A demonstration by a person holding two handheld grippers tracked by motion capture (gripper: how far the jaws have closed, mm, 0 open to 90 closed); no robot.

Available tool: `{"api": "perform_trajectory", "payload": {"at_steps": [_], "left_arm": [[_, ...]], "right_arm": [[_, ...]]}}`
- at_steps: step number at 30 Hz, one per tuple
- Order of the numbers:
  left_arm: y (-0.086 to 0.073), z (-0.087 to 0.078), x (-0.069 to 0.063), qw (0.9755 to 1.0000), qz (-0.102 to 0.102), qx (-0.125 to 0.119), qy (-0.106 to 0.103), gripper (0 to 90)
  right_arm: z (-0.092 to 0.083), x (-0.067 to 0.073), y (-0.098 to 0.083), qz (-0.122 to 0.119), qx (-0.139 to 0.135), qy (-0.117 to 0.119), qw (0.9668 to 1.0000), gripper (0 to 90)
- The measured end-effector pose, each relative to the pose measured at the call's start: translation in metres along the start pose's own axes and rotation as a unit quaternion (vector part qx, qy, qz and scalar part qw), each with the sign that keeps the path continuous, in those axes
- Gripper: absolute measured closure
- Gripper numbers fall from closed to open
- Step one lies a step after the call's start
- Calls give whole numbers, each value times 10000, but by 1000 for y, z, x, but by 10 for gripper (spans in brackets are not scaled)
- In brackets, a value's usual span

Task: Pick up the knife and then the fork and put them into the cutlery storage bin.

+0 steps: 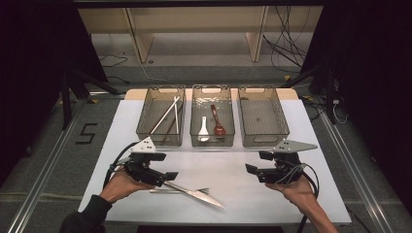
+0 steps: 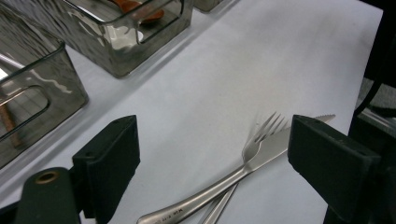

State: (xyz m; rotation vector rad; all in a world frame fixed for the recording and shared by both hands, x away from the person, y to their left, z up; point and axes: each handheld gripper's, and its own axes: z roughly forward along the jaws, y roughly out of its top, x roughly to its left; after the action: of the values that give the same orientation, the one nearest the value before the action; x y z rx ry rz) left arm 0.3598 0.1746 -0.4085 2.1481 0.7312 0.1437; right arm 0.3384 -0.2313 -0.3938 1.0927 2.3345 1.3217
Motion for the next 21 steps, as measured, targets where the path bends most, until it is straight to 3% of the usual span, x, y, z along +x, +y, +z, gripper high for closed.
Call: {"api": "perform_trajectory", "payload": {"at_steps": [5,10,14,18,21], "left_arm": [[5,10,-5,9997,165,173,-110,177],[8,23,-12,9972,478,515,-254,193],[6,35,-17,9927,757,915,-232,211],[0,43,-24,9866,969,1280,-282,217],[-5,48,-26,9799,1176,1592,-237,220]], "right_arm": [[-2,1,-3,0,21,27,10000,280],[-6,2,-5,32,-8,70,10000,281],[-7,3,-7,21,29,69,10000,281],[-6,4,-7,17,64,54,10000,281],[-5,5,-7,-34,77,71,9999,281]]}}
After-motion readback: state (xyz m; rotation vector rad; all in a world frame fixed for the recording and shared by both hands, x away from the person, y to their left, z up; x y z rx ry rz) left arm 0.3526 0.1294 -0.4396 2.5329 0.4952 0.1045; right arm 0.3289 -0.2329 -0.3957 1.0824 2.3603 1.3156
